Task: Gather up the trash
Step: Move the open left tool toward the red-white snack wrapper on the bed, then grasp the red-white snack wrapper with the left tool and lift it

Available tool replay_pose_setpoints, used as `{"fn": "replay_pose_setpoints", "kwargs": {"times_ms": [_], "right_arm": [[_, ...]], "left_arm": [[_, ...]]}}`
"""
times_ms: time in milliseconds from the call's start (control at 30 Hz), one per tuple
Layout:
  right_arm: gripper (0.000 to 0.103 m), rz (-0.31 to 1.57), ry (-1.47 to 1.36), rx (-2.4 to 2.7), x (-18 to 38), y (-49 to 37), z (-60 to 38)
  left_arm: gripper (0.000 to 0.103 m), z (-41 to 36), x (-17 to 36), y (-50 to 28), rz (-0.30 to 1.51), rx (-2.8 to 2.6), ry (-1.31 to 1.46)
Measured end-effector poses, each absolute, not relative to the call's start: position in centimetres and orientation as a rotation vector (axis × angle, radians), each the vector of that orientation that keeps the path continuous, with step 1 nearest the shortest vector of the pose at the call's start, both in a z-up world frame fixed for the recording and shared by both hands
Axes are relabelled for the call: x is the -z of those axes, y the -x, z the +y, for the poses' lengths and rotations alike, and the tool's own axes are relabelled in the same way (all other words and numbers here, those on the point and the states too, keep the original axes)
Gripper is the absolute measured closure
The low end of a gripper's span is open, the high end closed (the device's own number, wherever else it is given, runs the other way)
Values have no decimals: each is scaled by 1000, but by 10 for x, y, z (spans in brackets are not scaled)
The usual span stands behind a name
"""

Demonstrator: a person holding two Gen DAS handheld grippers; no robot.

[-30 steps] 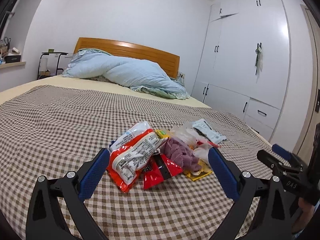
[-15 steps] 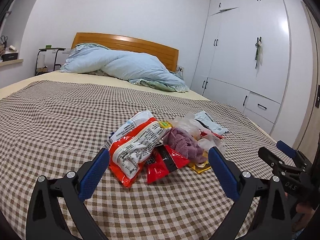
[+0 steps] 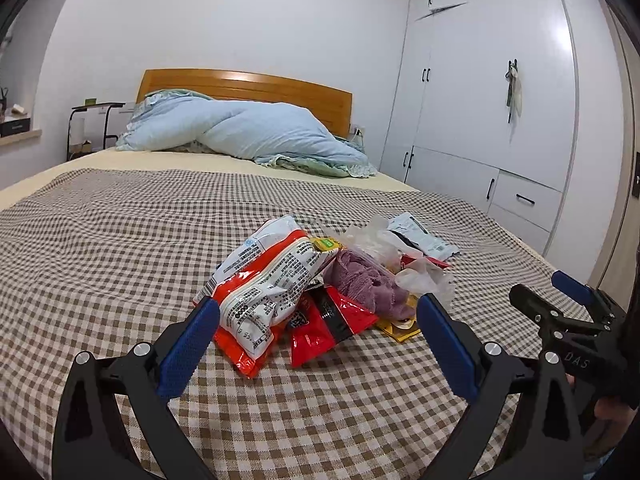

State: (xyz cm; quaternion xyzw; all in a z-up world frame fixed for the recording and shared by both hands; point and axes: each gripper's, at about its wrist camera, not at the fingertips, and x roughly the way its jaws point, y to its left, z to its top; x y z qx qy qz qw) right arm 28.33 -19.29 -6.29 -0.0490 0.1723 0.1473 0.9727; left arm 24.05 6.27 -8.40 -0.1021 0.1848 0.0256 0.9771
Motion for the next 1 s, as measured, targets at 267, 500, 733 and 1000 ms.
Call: {"fn": "replay_pose_setpoints", "kwargs": {"times_ms": [267,500,733,1000], "right_arm": [[8,401,100,-257,72,-291,-196],[8,421,87,-230,73,-297,-205],[8,441,84,-221,75,-300,-214],[8,448,71,-219,75,-300,-219]], "left_arm": [[8,74,86,-248,418,-82,230],[13,79,95,-262,520,-113,244],[17,78,90,-274,518,-161,218],[17,92,91,-313,662,-191,161]]}}
